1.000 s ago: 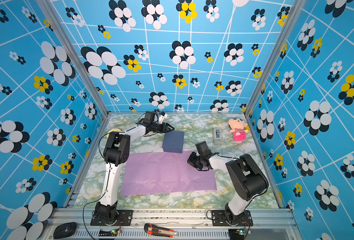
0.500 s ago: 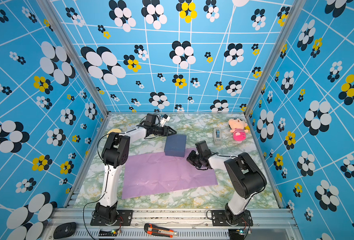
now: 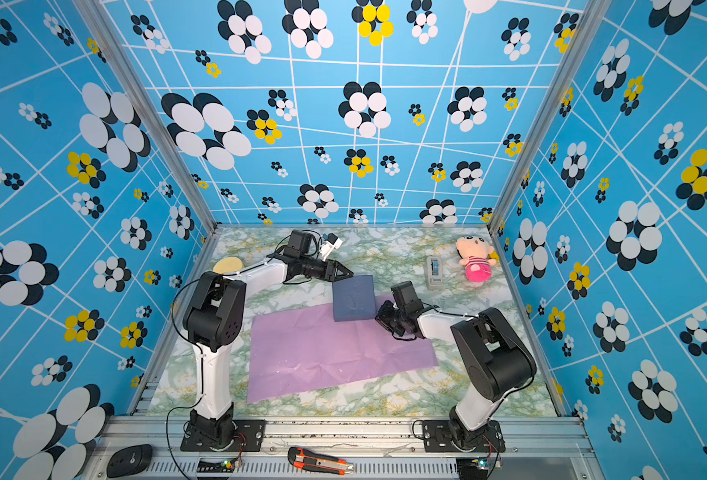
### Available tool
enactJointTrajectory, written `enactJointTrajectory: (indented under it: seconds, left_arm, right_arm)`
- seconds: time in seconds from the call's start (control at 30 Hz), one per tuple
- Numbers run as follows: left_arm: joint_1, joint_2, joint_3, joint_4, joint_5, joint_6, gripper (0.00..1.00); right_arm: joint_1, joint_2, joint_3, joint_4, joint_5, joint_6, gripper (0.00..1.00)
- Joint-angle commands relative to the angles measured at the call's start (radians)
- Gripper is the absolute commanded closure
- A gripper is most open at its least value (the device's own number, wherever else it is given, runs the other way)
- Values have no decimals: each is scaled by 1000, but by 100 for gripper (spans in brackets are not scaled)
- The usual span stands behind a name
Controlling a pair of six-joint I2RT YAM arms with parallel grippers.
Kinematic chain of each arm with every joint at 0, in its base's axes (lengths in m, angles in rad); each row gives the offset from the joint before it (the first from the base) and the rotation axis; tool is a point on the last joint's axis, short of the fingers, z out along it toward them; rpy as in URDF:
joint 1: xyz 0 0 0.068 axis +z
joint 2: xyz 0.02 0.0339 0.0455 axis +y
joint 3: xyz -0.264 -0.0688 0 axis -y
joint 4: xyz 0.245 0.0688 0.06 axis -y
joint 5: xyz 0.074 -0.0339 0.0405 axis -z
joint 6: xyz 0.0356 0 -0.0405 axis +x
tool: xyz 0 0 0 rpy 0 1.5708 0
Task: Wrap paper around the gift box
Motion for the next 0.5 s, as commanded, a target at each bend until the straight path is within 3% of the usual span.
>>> enactJointTrajectory:
  seconds: [0.0, 0.13, 0.23, 0.47]
  left_arm:
    - [37, -19, 16, -90, -143, -20, 50]
    - [63, 1, 36, -94, -149, -25, 45]
    - [60, 19, 77, -100, -110, -16, 43]
    - [12, 170, 324, -254, 10, 76, 40]
  right_arm:
    - [-7, -77, -13, -174, 64, -39, 74]
    - [-10, -173, -18, -269, 89, -59, 63]
    - [-10, -245, -34, -306, 91, -59, 61]
    - [-8, -280, -112, -238, 17, -29, 71]
